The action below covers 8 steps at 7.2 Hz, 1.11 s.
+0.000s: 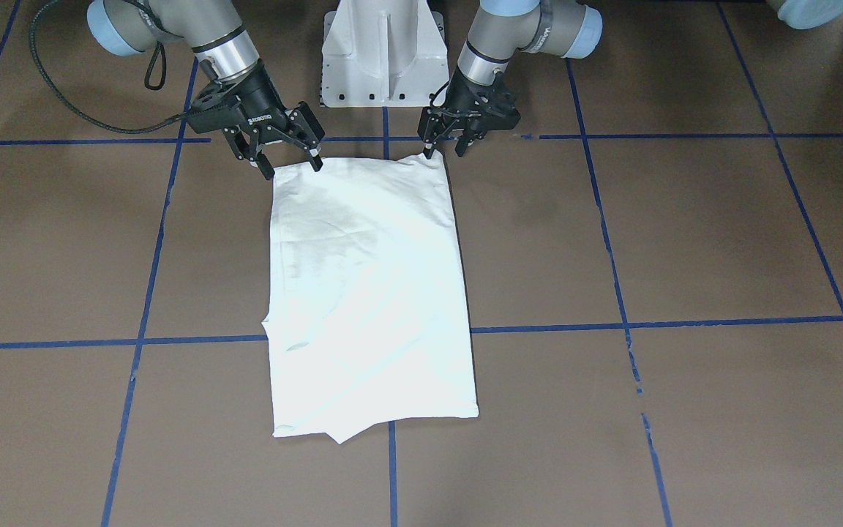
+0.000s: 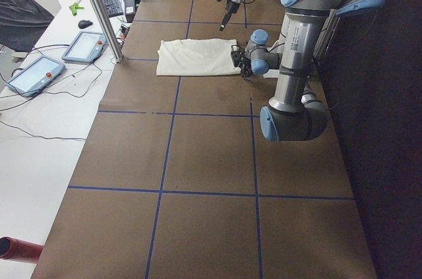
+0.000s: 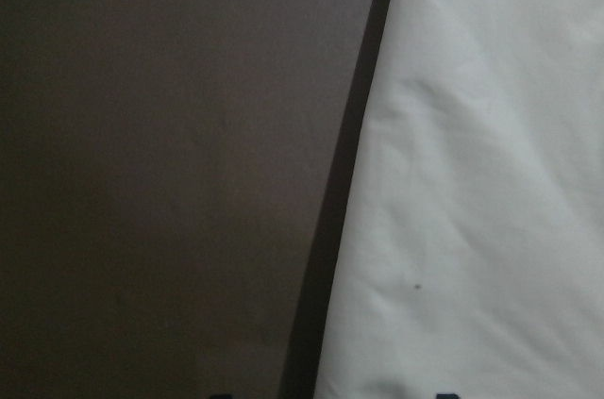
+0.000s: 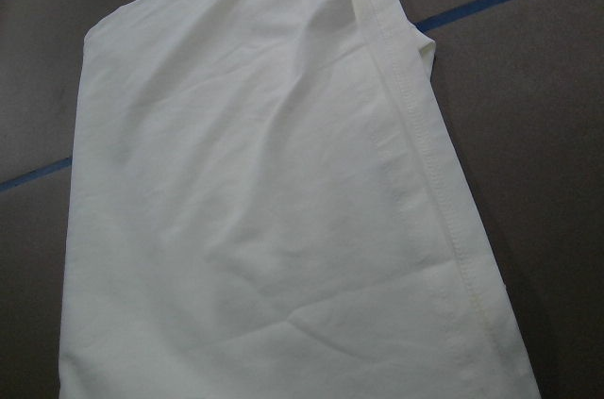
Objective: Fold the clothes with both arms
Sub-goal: 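Move both grippers to the shirt corners nearest the robot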
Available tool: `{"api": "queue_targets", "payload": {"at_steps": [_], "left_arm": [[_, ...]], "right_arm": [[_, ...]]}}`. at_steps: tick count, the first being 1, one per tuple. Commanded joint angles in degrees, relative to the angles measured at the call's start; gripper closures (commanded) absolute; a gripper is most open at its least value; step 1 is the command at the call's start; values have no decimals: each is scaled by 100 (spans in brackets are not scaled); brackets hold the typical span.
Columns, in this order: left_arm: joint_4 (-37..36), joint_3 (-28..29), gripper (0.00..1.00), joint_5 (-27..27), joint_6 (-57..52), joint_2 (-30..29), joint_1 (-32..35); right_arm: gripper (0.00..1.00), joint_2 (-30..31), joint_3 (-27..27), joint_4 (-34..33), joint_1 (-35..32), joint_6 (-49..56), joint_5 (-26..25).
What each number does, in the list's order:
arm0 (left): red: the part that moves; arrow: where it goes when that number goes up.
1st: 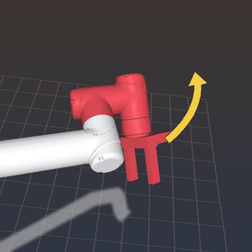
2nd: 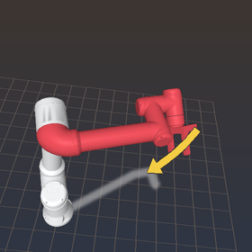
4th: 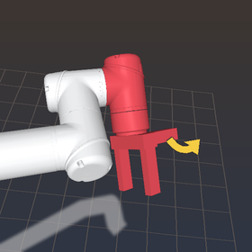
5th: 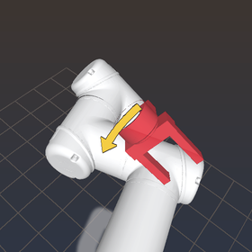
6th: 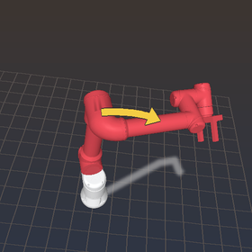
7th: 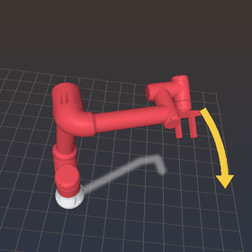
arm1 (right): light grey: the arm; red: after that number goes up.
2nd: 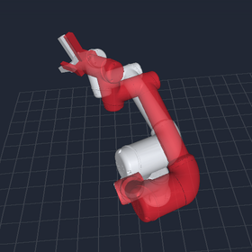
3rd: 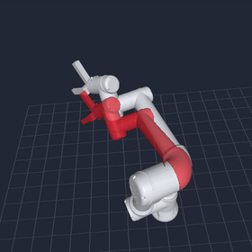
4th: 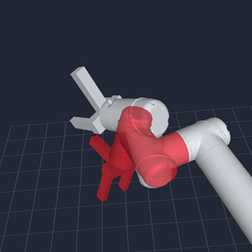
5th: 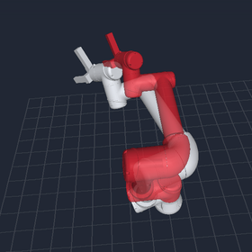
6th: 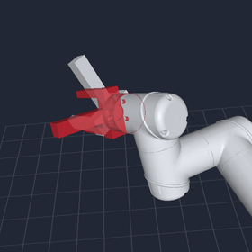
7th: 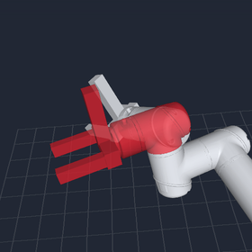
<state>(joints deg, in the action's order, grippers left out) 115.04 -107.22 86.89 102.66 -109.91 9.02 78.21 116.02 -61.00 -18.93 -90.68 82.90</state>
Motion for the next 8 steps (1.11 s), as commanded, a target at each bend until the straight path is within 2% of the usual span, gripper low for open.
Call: {"api": "queue_targets", "payload": {"at_steps": [1,2,8], "left_arm": [[10,17,33,-128,78,-56,-5],[18,17,33,-312,44,-117,3],[27,210,33,-418,43,-135,30]], "right_arm": [[0,18,-9,0,4,-11,-19],[0,18,-9,0,4,-11,-54],[0,18,-27,0,4,-63,-98]]}}
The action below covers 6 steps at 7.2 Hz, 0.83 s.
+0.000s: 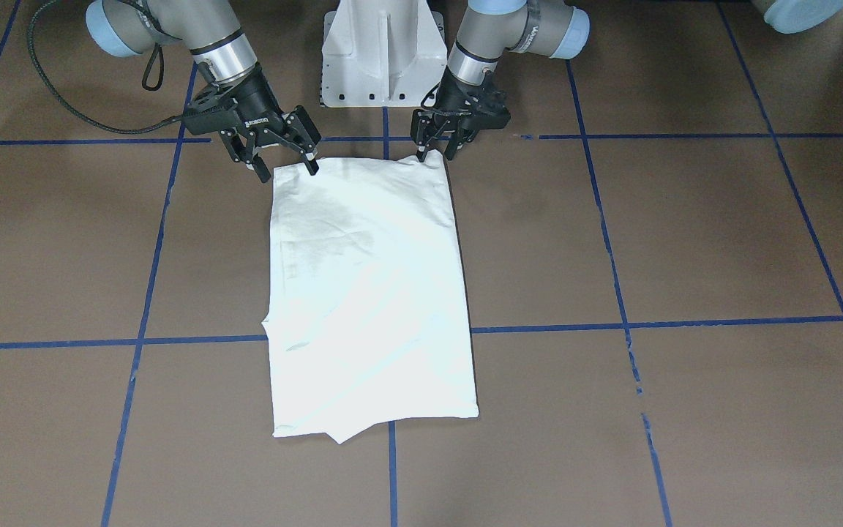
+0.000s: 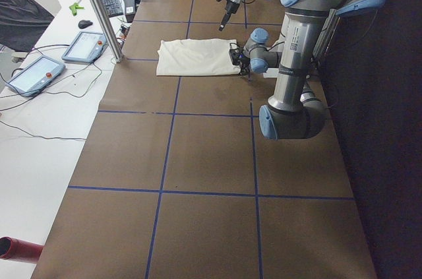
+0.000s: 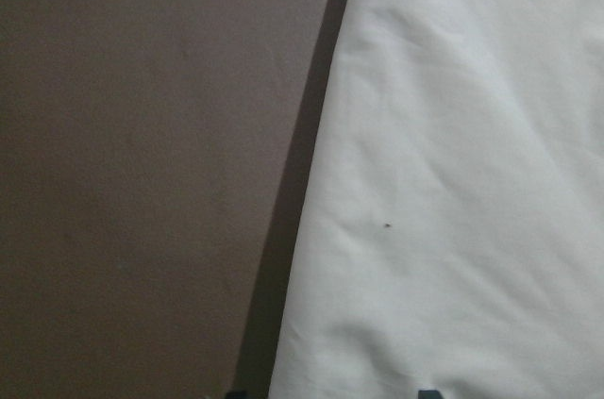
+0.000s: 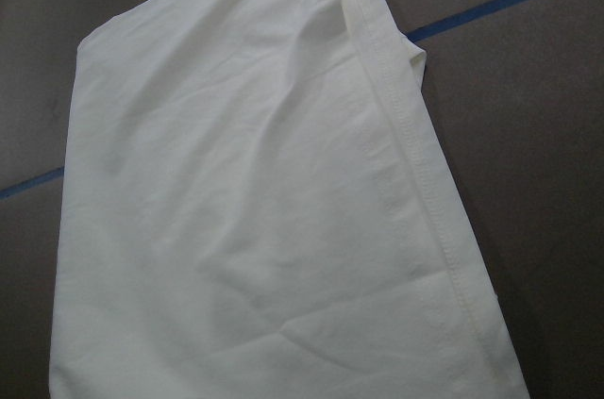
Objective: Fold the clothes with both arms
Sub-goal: 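Move both grippers to the shirt corners nearest the robot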
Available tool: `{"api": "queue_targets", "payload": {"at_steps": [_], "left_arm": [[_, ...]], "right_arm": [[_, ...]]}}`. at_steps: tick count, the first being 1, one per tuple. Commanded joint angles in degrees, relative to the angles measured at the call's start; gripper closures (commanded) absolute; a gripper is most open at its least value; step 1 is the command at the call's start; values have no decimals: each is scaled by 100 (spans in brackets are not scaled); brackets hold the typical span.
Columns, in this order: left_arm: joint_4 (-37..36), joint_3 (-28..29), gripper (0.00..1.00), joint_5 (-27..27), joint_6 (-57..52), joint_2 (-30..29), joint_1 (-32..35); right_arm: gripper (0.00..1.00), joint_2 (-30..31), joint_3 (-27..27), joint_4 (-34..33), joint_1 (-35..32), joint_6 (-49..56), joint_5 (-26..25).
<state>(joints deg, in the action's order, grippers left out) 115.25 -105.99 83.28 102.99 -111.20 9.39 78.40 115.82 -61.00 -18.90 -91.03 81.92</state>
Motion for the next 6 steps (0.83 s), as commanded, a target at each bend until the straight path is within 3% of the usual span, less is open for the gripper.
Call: {"api": "queue_targets", "payload": {"at_steps": [1,3,5,6], "left_arm": [[6,96,33,-57,-7,-42,1],[15,96,42,-49,11,-51,-8],[33,105,62,-48,11,-86,-16],[33,105,79,-48,11,-129,-25]], "right_arm": [[0,0,-7,0,0,-29,0],[0,0,-7,0,0,-29,0],[0,0,-7,0,0,-29,0],[0,0,-33,0,0,-29,0]]}}
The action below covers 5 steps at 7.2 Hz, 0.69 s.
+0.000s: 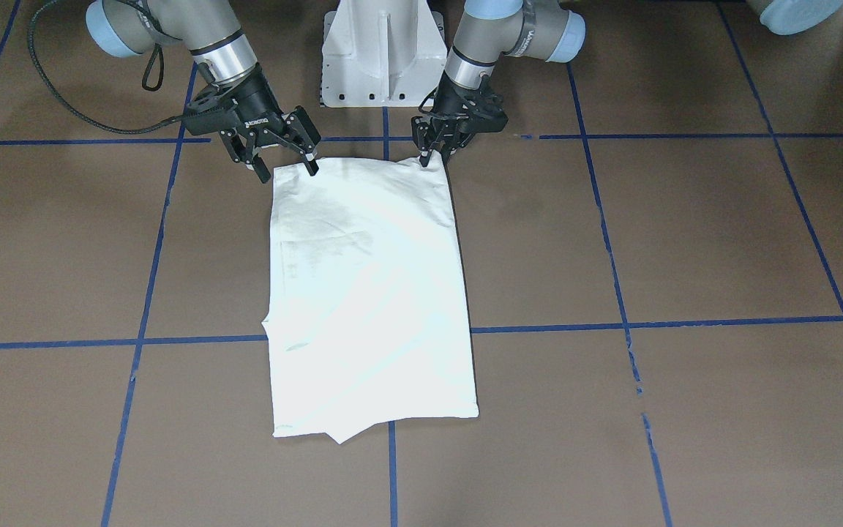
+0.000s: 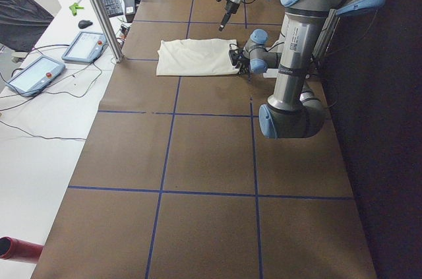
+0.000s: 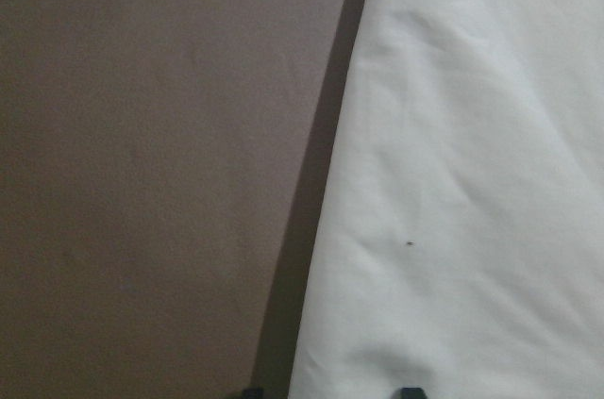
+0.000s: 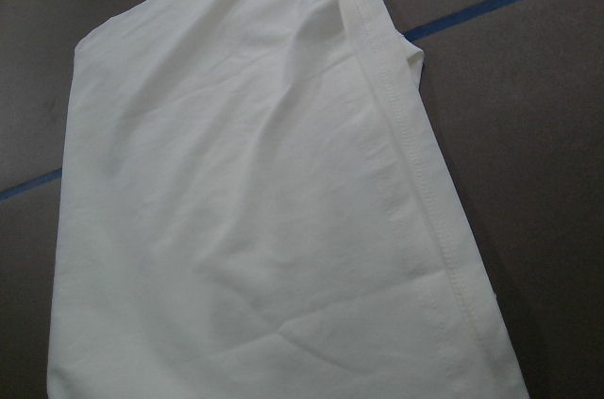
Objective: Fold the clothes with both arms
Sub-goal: 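Move both grippers to the shirt corners nearest the robot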
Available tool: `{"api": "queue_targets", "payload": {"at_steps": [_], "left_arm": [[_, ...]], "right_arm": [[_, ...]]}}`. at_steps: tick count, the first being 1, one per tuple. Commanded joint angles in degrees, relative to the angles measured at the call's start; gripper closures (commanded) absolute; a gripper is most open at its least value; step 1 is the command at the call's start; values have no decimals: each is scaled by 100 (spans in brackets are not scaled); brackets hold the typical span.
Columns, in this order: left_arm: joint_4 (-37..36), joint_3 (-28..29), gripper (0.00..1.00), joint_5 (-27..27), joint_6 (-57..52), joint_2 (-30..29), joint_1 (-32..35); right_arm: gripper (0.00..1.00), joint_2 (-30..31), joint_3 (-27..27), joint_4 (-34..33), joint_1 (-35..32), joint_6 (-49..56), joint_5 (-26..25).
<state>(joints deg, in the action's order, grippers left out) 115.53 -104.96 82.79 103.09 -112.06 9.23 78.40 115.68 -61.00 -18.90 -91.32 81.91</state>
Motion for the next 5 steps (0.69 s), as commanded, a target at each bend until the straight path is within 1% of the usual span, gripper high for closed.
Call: {"api": "queue_targets", "payload": {"at_steps": [1,2,3,4,5], "left_arm": [[4,2,100,9,-34,-44,-9],[4,-16,100,0,-43,-44,-9],[4,-51,100,-9,-44,-44,-9],[4,-69,100,-9,-44,-44,-9],[4,-69,100,-17,-44,-44,0]], "right_arm": [[0,0,-54,0,0,-9,0],[2,-26,-106,-61,35,-496,-52],[8,-113,-107,-375,183,-1197,-270],[16,-253,-89,-848,350,-1796,-377],[18,-403,-81,-1331,534,-2341,-413]]}}
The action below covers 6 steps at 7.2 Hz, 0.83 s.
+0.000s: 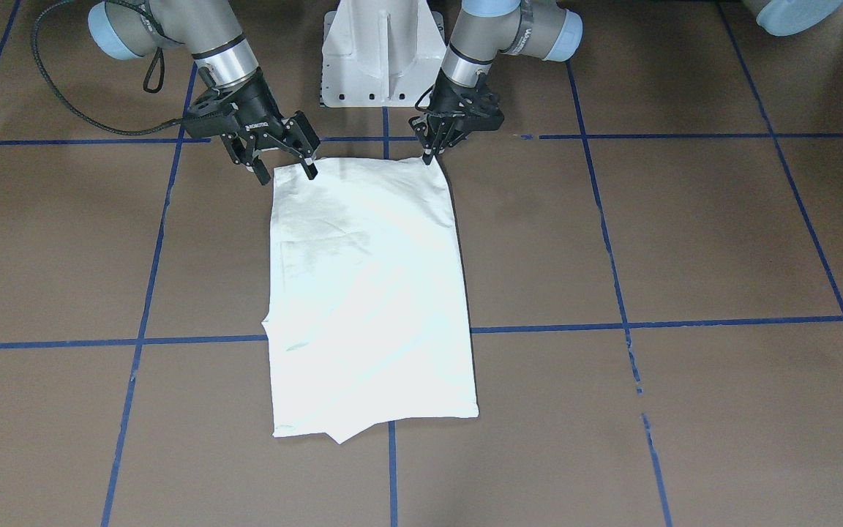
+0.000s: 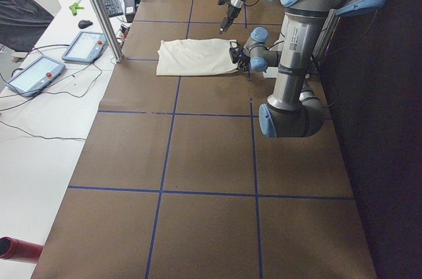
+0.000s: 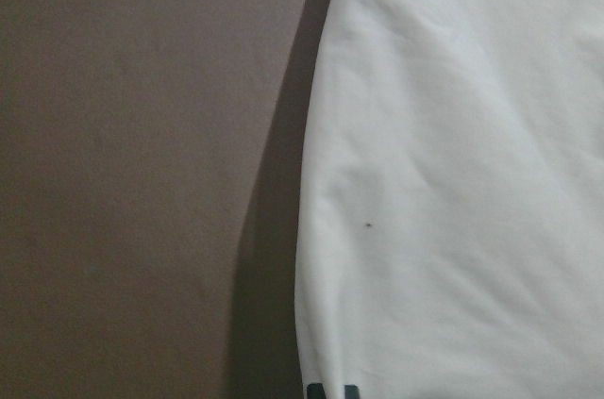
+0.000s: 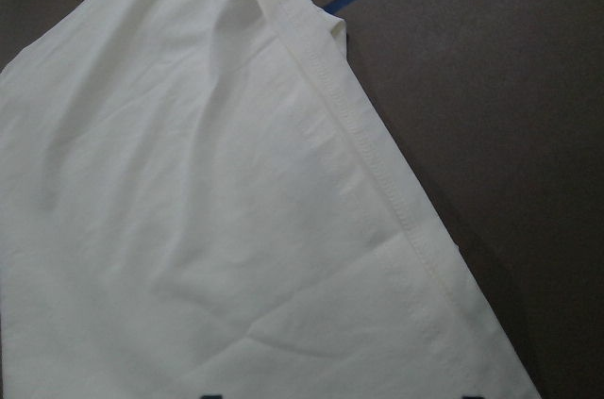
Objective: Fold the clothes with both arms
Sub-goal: 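Move both grippers to the shirt corners nearest the robot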
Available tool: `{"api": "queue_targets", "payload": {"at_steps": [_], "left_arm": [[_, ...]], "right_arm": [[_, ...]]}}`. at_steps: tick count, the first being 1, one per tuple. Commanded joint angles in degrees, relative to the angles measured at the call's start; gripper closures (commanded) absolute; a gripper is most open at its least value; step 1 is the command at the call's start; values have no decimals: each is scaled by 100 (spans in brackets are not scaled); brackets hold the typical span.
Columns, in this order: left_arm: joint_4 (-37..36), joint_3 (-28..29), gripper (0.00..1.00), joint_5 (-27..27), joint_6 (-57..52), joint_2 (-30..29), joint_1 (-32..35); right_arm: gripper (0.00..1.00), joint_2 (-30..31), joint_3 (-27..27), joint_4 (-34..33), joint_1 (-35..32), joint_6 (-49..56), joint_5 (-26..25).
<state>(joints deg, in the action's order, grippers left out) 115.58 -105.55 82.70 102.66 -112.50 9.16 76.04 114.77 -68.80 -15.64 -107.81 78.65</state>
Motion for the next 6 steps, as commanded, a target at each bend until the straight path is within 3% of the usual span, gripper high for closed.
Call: {"api": "queue_targets", "payload": {"at_steps": [1,3,6], "left_arm": [[0,-27,100,-8,-1,-9,7],[0,-36,100,-17,-1,-27,16],[0,-45,100,-52,-1,-27,16]], "right_arm": [[17,-317,-33,-816,515,-1133,-304],[17,-353,-25,-1141,789,-2048,-385],[17,-406,-366,-1276,949,-2148,-543]]}}
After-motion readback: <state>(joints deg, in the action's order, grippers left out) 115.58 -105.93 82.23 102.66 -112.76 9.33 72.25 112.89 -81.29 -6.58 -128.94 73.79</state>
